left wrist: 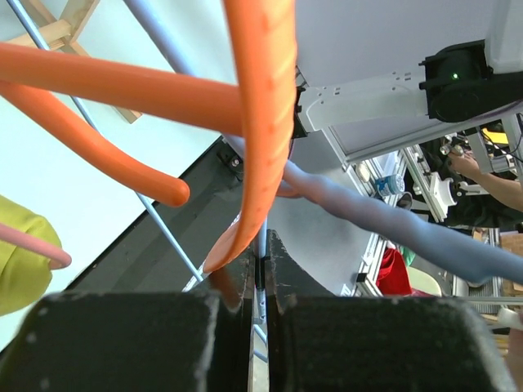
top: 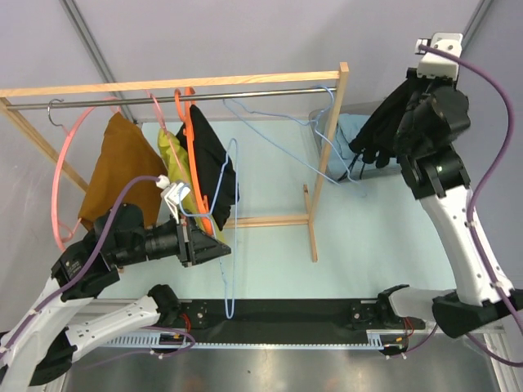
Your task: Remove the trousers from the hanger
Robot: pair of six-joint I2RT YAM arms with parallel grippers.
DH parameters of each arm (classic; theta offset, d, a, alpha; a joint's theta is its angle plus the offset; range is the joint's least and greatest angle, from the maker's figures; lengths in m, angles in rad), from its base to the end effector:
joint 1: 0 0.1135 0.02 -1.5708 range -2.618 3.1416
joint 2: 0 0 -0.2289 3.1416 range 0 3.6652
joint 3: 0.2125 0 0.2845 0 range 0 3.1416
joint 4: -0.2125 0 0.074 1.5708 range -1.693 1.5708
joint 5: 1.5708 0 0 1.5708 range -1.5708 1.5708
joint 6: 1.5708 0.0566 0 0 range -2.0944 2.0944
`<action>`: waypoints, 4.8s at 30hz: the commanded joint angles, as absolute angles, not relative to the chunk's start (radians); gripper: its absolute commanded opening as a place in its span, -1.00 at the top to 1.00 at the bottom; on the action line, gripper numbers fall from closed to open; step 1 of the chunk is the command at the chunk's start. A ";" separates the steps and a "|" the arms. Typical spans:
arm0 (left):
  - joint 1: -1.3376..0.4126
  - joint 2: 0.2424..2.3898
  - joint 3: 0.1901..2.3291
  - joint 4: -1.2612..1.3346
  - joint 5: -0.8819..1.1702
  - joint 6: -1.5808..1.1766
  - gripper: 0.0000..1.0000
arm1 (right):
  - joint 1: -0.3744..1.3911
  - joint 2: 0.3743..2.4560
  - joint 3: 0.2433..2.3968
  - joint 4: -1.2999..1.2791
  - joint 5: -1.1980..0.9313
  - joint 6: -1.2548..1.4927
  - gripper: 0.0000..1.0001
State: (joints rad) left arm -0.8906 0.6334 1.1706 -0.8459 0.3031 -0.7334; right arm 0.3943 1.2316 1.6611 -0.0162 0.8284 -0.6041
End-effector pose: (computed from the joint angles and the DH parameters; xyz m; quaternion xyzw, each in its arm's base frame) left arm 0.0911 -0.1394 0.4040 0.1515 0.7887 -0.5071 0.3128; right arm 0.2695 0.0669 0.5448 0.0561 0.6009 -0.2992 0.7391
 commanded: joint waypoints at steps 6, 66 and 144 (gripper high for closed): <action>-0.890 0.629 1.172 -0.798 0.319 -0.686 0.99 | 0.129 1.322 1.637 -0.106 0.617 -0.222 1.00; -0.888 0.670 1.238 -0.749 0.150 -0.739 0.99 | 0.176 1.140 1.459 -0.845 0.136 0.348 -0.87; -0.890 0.738 1.302 -0.658 0.249 -0.825 0.99 | 1.506 1.238 1.433 -0.375 0.304 0.571 0.60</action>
